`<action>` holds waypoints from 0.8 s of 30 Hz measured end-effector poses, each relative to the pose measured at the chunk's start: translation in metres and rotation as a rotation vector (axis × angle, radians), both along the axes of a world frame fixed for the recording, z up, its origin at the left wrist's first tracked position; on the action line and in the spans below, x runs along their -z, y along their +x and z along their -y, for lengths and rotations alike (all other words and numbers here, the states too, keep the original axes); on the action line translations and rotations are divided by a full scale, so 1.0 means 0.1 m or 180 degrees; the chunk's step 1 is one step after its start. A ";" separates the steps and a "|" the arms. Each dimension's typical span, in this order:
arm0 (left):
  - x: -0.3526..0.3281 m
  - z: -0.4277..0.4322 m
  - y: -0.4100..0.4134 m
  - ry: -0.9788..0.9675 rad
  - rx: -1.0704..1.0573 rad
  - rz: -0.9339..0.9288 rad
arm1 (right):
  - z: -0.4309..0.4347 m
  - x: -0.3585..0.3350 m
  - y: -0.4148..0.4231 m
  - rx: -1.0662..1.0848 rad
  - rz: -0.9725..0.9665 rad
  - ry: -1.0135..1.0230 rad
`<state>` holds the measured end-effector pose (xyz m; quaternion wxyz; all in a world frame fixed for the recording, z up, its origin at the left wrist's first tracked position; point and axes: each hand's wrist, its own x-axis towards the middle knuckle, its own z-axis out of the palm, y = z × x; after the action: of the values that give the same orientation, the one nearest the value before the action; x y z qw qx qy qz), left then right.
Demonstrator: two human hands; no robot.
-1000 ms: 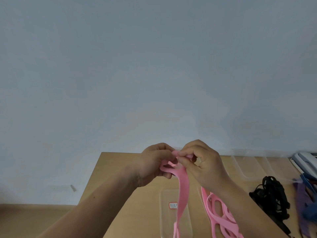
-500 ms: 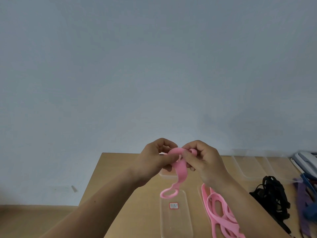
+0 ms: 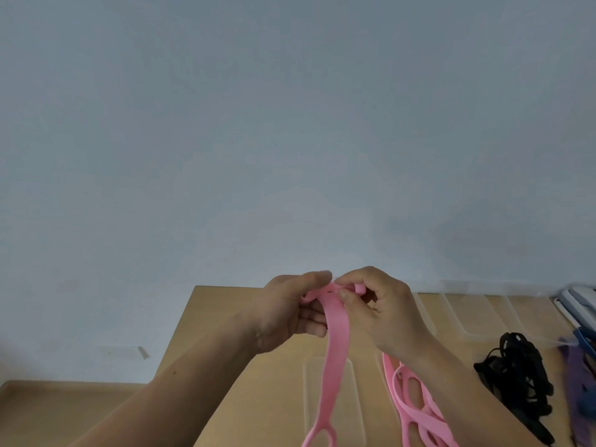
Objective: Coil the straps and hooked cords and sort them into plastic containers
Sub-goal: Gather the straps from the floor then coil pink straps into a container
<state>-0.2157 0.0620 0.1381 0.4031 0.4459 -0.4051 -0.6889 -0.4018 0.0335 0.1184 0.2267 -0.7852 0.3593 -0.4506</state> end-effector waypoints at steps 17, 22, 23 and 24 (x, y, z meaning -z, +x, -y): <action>0.13 0.08 -0.08 -0.0844 -0.0327 0.0650 | 0.11 -0.05 -0.09 -0.0350 0.0300 0.1595; 0.16 0.08 -0.07 -0.0693 -0.0331 0.0762 | 0.08 -0.05 -0.10 -0.0086 -0.0016 0.1040; 0.15 0.08 -0.05 -0.0696 -0.0216 0.0792 | 0.06 -0.04 -0.09 -0.0058 0.0011 0.0974; 0.14 0.08 -0.04 -0.0714 -0.0088 0.0800 | 0.05 -0.03 -0.09 -0.0027 0.0022 0.0893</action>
<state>-0.2195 0.0541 0.1241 0.4060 0.4863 -0.5204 -0.5725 -0.4111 0.0288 0.1212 0.3374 -0.7458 0.4146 -0.3976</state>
